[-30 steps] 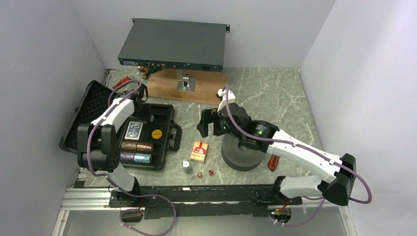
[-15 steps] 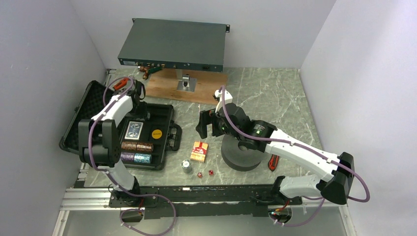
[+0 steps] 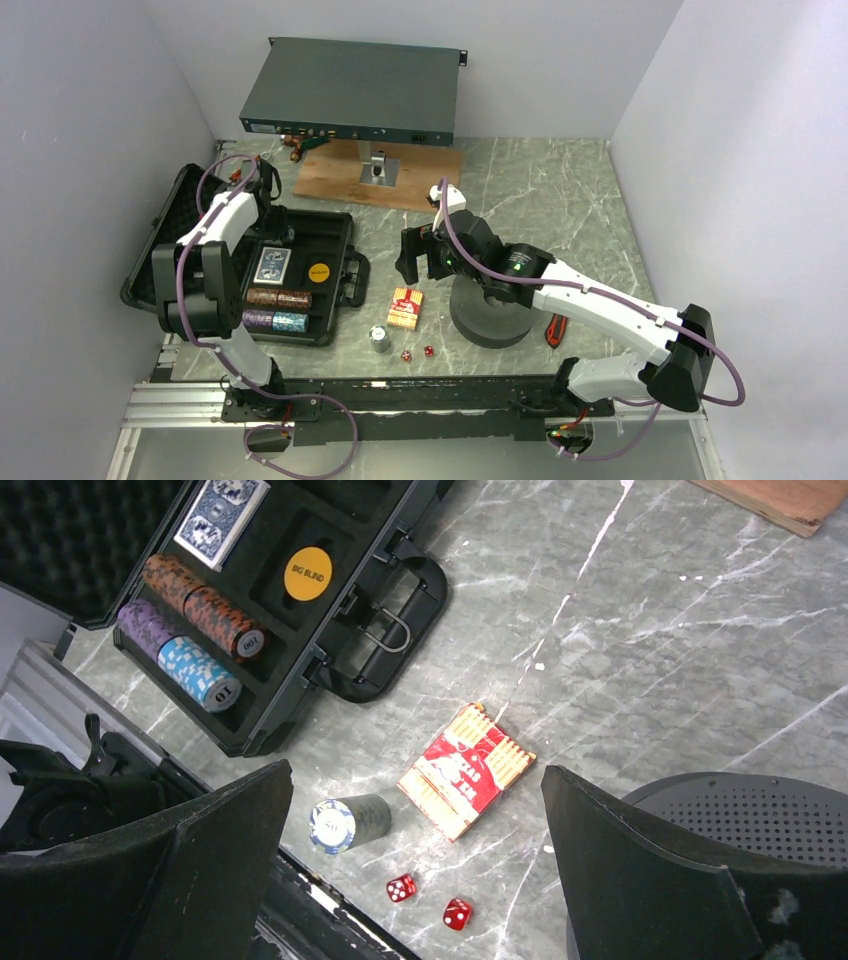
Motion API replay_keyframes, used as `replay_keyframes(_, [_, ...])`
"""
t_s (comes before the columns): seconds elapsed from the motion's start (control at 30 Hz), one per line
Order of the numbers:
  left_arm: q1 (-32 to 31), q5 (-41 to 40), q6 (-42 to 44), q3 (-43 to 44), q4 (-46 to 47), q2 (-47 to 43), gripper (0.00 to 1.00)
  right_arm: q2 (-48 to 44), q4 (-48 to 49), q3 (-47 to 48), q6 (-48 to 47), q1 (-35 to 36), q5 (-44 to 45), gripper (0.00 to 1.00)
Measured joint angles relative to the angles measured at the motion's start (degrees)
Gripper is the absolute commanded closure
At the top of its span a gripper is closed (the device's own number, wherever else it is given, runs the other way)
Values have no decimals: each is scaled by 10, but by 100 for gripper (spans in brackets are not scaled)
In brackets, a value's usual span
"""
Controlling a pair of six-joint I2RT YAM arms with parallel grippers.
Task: Pack up texas hold em set
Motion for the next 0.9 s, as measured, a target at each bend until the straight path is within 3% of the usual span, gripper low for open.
replay_keyframes(0.27, [9, -19, 39, 20, -14, 1, 20, 2, 1, 0, 0, 0, 0, 1])
replay_keyframes(0.47, [12, -31, 61, 22, -12, -7, 15, 2, 2, 0, 0, 0, -2, 1])
replay_keyframes(0.6, [12, -38, 82, 23, -17, -22, 6, 2, 2, 0, 0, 0, -6, 1])
replay_keyframes(0.9, [12, -57, 153, 14, -1, -112, 2, 1, 3, -4, 0, 0, -10, 1])
